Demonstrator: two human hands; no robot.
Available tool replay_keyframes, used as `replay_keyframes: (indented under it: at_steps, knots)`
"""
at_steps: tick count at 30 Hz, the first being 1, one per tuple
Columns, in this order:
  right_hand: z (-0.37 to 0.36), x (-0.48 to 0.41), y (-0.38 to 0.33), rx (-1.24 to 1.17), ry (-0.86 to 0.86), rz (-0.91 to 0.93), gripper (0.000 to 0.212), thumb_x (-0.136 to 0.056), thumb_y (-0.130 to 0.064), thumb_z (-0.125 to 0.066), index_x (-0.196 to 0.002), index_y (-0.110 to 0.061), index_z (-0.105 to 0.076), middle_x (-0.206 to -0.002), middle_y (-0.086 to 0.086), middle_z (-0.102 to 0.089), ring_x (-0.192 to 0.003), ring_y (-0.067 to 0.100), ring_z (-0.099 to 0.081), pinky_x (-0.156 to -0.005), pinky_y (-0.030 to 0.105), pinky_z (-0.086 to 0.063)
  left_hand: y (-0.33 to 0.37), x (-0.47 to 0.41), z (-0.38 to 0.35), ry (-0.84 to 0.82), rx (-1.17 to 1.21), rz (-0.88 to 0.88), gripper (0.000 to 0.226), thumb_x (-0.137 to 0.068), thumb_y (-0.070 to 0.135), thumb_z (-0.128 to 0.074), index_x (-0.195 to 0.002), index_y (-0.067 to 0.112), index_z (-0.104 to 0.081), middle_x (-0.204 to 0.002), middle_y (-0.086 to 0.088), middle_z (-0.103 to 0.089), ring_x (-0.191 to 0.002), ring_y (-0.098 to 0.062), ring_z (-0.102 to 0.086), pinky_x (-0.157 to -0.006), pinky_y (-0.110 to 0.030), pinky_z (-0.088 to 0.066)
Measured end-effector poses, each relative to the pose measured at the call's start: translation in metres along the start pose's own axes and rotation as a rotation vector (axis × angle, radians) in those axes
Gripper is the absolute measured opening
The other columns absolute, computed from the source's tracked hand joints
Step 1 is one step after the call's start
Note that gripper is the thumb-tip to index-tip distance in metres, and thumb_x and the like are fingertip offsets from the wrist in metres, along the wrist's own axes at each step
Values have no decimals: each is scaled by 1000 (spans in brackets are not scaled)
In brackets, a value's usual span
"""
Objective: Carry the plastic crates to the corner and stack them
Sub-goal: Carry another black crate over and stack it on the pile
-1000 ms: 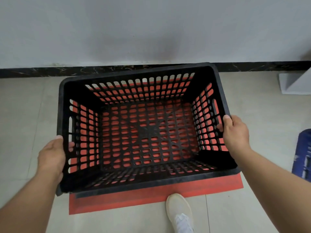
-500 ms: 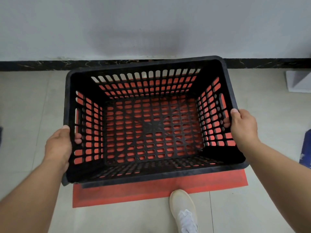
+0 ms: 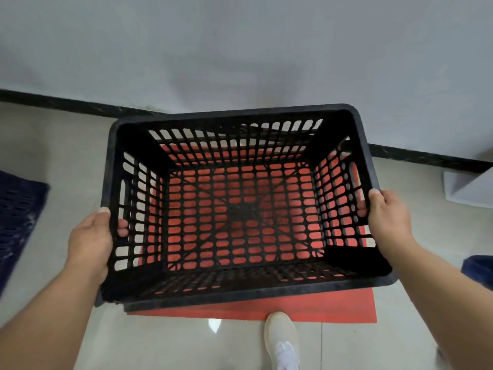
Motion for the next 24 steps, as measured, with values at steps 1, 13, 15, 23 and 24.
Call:
replay_keyframes:
  at_steps: [1,13,15,23,24]
  knots:
    - [3,6,-13,21,-10,21,33,-98,-28,-32,-92,-6,-57,-75,6,-58,-65,21,-52,-54,29,-37,4,6,12,8,10,8,36,-99,37,-41,-82,13,-61,-79,-11,-62,-67,-25,-58,-67,-40,-54]
    - [10,83,-212,101,-334,314,21,-100,-11,-32,-108,-6,-51,-81,9,-59,-67,20,-54,-50,26,-43,73,68,202,117,211,119,29,-99,26,-39,-93,10,-62,-79,-9,-62,-64,-21,-55,-61,-36,-48]
    - [9,100,-249,127,-382,386,22,-100,-12,-31,-105,-7,-52,-81,10,-60,-66,21,-54,-52,28,-41,86,83,237,140,241,108,28,-100,24,-38,-97,9,-60,-81,-9,-62,-66,-20,-54,-61,-36,-47]
    - [14,170,-405,135,-504,581,21,-98,-4,-32,-96,2,-52,-79,19,-58,-62,26,-51,-53,30,-37,154,162,369,334,358,53,29,-102,19,-39,-116,1,-56,-83,-14,-62,-68,-23,-53,-69,-36,-45]
    - [17,180,-424,153,-512,618,22,-98,-5,-33,-98,3,-53,-80,19,-60,-65,28,-53,-54,30,-37,162,172,385,354,362,50,30,-102,19,-38,-113,-1,-58,-82,-15,-62,-68,-24,-53,-73,-38,-45]
Point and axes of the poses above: each hand's wrist, its own x-axis away from the middle knuckle, its own z-axis out of the back of the hand, y = z × x, the point moved 6 cm from there along -x, towards the middle knuckle
